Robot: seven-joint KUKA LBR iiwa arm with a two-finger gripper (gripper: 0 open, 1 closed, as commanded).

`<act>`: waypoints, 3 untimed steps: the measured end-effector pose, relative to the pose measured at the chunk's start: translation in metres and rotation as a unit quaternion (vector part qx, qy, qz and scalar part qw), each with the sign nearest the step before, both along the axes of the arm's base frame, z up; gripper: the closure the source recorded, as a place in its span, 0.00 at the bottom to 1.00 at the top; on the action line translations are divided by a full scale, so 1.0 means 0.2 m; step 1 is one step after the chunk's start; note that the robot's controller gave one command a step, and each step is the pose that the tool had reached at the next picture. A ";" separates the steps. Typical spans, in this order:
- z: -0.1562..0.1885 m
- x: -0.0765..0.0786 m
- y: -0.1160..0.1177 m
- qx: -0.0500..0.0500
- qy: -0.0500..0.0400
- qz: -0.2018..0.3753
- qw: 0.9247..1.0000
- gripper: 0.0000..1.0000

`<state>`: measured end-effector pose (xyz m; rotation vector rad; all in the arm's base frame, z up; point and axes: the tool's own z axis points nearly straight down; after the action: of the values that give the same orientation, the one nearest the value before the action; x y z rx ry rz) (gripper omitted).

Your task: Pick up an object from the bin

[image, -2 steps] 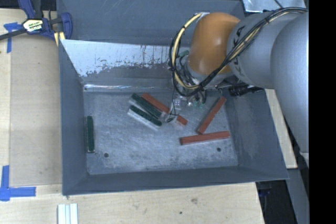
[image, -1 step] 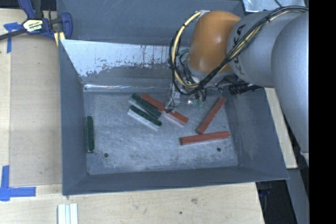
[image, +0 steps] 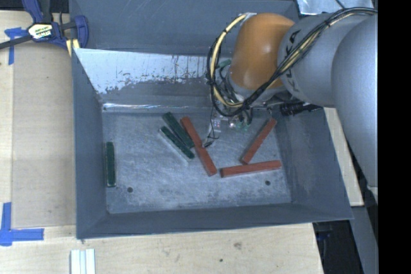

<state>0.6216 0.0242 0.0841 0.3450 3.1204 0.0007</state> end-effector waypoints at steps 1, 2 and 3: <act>-0.06 -0.14 0.28 0.001 0.000 -0.150 0.989 0.00; -0.07 -0.10 0.78 0.002 -0.001 -0.161 0.987 0.00; -0.07 -0.10 0.74 0.000 -0.001 -0.164 0.986 1.00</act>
Offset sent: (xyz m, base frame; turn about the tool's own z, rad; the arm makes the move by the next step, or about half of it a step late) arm -0.0289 0.0557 -0.0141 0.3039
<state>0.6024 0.1731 0.0706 0.8523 3.0191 0.0005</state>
